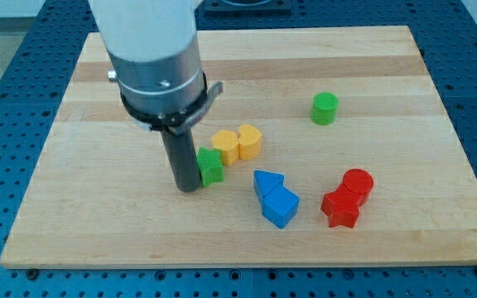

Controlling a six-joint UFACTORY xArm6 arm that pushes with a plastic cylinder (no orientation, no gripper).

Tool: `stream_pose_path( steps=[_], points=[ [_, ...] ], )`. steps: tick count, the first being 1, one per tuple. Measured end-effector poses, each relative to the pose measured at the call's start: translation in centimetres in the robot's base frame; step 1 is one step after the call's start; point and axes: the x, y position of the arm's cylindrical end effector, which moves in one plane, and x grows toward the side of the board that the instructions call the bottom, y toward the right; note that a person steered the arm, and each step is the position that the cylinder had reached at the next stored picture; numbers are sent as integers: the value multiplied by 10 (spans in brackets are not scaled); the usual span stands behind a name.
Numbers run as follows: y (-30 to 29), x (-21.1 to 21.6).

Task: Push the green star towards bottom right

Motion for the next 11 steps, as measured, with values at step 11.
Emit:
stream_pose_path(
  steps=[11],
  points=[
    [86,-35]
  ],
)
